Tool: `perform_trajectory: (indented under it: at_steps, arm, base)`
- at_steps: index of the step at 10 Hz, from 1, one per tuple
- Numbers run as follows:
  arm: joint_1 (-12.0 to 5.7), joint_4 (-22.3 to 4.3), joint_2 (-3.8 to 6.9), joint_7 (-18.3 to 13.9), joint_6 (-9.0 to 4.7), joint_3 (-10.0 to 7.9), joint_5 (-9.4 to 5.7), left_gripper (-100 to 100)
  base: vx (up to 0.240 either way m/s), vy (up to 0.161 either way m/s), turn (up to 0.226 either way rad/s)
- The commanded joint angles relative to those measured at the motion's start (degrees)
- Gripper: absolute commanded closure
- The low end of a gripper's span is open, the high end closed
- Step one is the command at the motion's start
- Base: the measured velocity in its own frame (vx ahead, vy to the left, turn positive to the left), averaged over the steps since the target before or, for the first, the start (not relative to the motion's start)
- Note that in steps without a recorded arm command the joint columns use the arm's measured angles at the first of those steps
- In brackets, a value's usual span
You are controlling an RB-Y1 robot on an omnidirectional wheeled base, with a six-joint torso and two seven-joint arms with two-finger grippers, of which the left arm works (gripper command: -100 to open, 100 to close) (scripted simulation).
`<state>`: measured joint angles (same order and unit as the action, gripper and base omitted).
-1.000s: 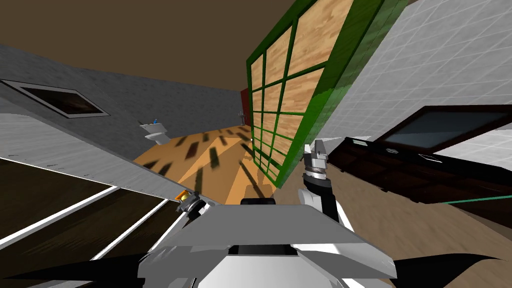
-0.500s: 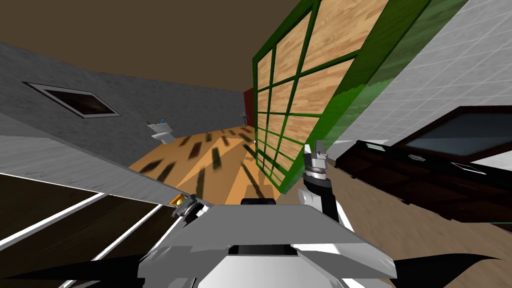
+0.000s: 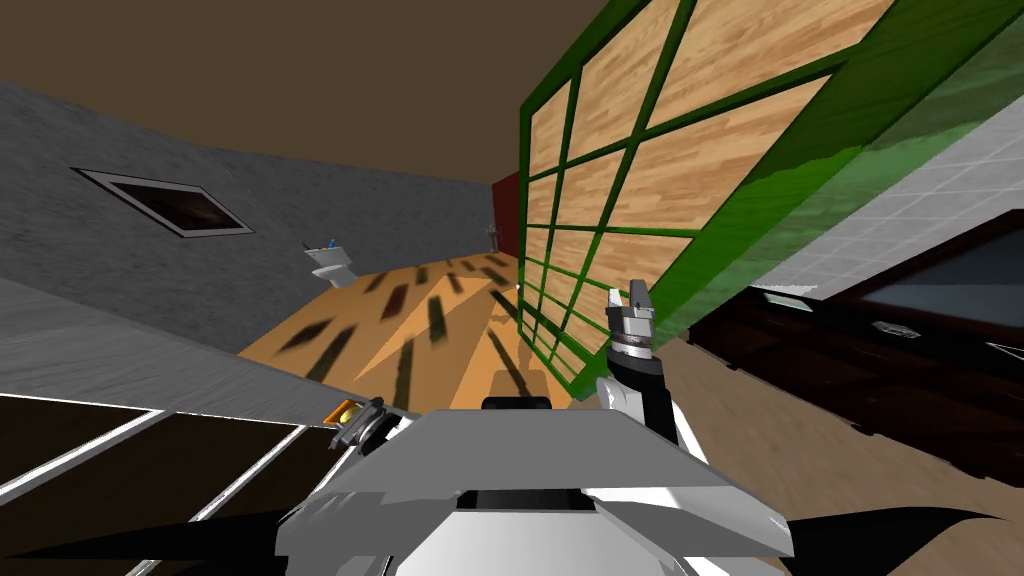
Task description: Push the door open
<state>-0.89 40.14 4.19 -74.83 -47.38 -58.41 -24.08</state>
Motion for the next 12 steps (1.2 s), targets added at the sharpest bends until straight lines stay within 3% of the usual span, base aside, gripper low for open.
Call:
perform_trajectory:
  at_steps: [1, 4, 7, 9, 12]
  arm:
    - [0.14, -0.9, 0.97, 0.1, -0.78, -1.59, -0.74, 100]
    - [0.24, -0.9, 1.03, 0.1, -0.82, -2.05, -0.96, 100]
    - [0.72, -1.2, 1.23, 0.3, -1.01, -4.1, -1.97, 100]
    - [0.41, -1.8, 1.19, 0.4, -0.94, -4.08, -2.0, 100]
    - [0.94, -2.1, 1.71, 0.6, -1.32, -6.08, -2.97, 100]
  base:
    - [0.187, 0.179, 0.062]
    - [0.083, 0.088, 0.029]
    - [0.123, 0.087, 0.045]
    - [0.087, 0.071, 0.037]
    - [0.106, 0.139, 0.041]
